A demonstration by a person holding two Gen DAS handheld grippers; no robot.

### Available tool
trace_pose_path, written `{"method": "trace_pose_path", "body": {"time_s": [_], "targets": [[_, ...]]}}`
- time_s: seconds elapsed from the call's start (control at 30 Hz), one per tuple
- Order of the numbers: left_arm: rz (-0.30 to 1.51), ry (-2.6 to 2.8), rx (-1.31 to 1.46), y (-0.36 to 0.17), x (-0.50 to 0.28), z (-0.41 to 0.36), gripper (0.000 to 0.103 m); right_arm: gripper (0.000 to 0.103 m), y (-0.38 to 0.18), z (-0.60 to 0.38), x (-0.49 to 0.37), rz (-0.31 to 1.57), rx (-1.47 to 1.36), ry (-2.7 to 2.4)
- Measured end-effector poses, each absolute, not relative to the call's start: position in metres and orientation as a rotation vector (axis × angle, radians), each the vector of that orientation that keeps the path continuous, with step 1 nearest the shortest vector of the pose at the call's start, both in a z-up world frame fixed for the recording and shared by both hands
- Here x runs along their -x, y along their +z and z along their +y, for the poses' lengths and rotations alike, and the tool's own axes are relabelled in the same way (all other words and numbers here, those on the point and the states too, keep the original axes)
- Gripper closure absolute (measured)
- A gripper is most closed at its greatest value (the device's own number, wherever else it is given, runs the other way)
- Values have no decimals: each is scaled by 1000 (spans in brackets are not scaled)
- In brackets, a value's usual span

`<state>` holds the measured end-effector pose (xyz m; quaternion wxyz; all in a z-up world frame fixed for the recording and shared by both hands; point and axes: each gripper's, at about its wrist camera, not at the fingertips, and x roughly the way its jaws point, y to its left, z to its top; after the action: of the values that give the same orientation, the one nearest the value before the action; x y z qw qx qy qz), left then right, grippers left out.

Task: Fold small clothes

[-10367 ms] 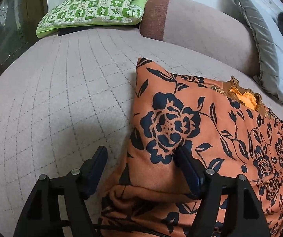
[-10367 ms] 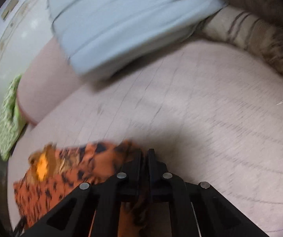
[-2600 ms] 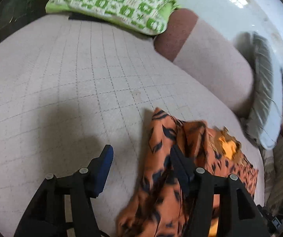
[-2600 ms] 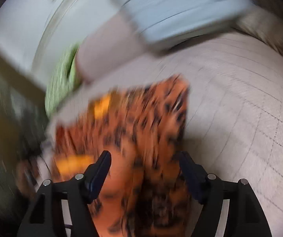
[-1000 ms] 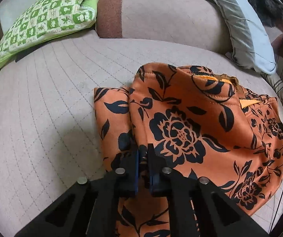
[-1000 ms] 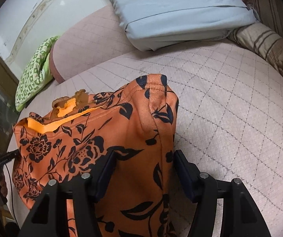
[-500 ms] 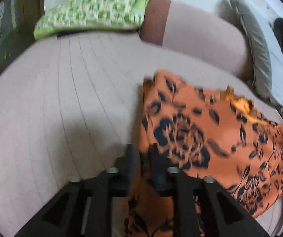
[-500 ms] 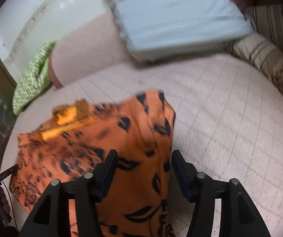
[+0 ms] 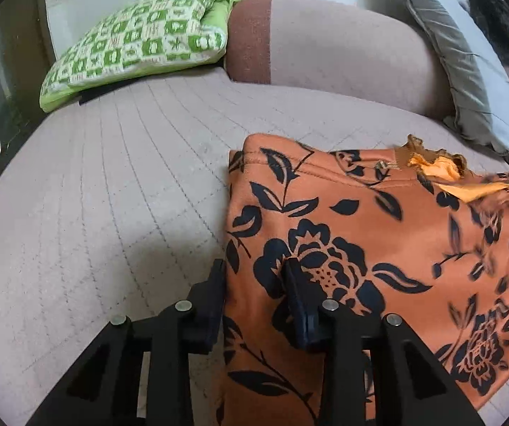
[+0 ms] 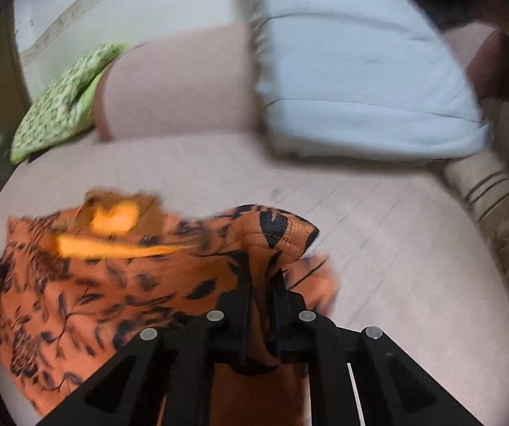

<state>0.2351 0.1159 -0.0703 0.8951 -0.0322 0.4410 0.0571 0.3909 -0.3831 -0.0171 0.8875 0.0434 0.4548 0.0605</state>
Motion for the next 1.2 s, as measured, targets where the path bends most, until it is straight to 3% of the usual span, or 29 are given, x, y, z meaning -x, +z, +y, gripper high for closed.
{"method": "trace_pose_path", "body": {"time_s": [0.03, 0.1, 0.17, 0.4, 0.5, 0.57, 0.67, 0.83, 1.03, 1.1, 1.2], "targets": [[911, 121, 70, -71, -235, 117, 66, 87, -37, -403, -400, 1027, -219, 105], [910, 121, 57, -71, -236, 120, 64, 65, -36, -414, -393, 977, -296, 120], [921, 128, 55, -68, -238, 124, 63, 29, -24, -405, -381, 940, -193, 69], [743, 89, 46, -25, -208, 112, 64, 29, 34, -371, -345, 753, -77, 189], [760, 84, -99, -37, -211, 90, 61, 30, 18, -343, -345, 870, -88, 454], [889, 144, -144, -68, -239, 94, 60, 32, -22, -347, -366, 1003, -35, 340], [941, 208, 41, -71, -266, 133, 55, 49, -26, -383, -379, 1010, -270, 193], [839, 167, 49, -33, -246, 128, 55, 44, 14, -302, -361, 938, 11, 467], [837, 37, 107, -42, -198, 86, 51, 43, -23, -212, -385, 1011, 209, 469], [840, 36, 67, -54, -194, 79, 51, 79, -32, -201, -396, 995, 274, 382], [848, 33, 77, -63, -194, 73, 51, 86, -14, -214, -418, 889, 216, 207]]}}
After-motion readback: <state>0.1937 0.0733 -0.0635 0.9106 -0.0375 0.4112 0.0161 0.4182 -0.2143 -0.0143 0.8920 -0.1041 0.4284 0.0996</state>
